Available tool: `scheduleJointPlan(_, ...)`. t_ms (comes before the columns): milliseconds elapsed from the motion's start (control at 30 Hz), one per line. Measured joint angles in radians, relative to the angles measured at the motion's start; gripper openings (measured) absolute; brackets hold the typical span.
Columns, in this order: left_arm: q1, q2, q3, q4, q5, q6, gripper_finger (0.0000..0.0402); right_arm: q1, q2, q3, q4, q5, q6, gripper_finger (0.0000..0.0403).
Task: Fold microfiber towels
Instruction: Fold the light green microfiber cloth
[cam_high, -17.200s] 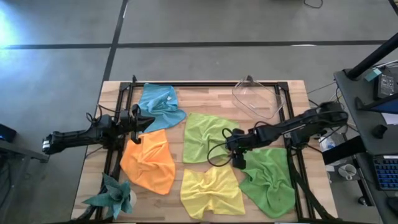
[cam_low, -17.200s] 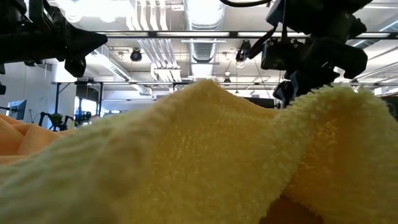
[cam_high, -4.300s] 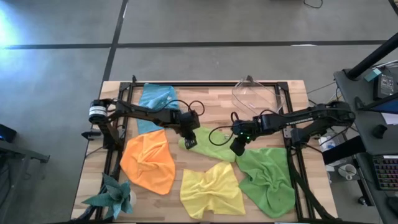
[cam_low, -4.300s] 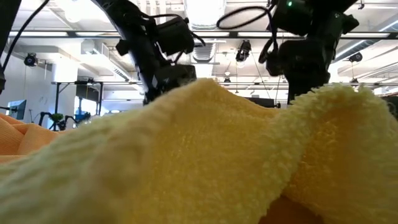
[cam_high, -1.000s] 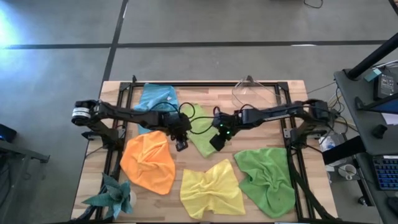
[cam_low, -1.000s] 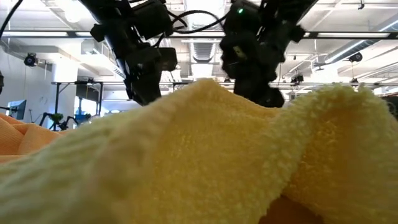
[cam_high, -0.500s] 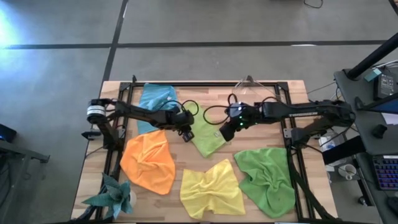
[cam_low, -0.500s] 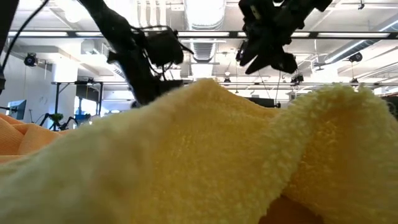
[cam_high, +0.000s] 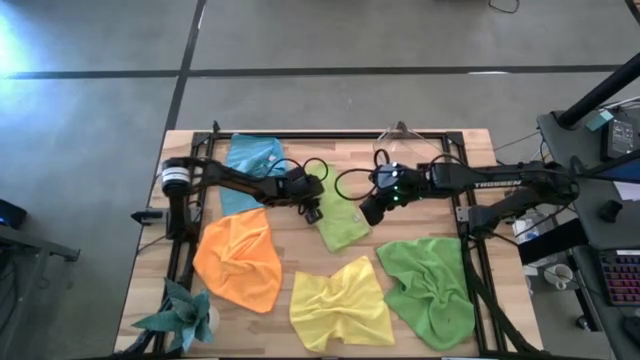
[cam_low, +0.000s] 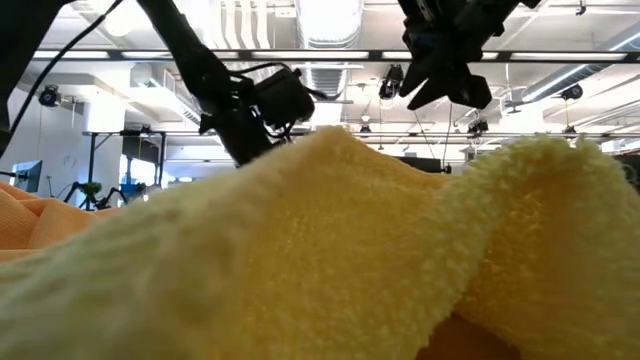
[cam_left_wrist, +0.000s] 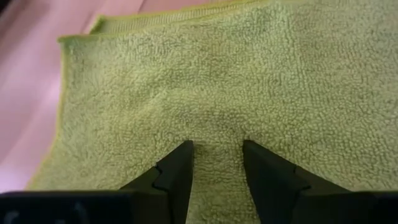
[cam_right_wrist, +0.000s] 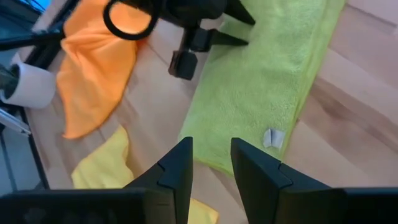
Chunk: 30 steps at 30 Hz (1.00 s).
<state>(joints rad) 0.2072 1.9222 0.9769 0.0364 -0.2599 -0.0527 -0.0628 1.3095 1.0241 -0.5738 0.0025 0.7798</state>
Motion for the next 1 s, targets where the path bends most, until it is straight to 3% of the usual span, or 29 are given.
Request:
scheduleJointPlan(233, 0.011, 0.008, -0.004, 0.155, 0.044, 0.268, 0.013, 0.0, 0.003, 0.0, -0.025, 0.0, 0.014, 0.0107)
scheduleJointPlan(367, 0.019, 0.008, 0.005, 0.157, 0.127, 0.344, 0.013, 0.0, 0.004, 0.0, -0.026, 0.0, 0.017, 0.0107)
scheduleJointPlan(500, 0.011, -0.025, 0.018, 0.104, 0.138, 0.352, 0.013, 0.0, 0.004, 0.0, -0.03, 0.0, 0.014, 0.0107)
scheduleJointPlan(833, -0.043, -0.244, 0.068, -0.111, 0.134, 0.347, 0.013, 0.0, -0.026, 0.0, -0.06, 0.0, -0.023, 0.0107)
scheduleJointPlan(1000, -0.13, -0.282, 0.057, -0.123, 0.18, 0.212, 0.013, 0.006, -0.045, 0.0, -0.077, 0.0, -0.034, 0.0107)
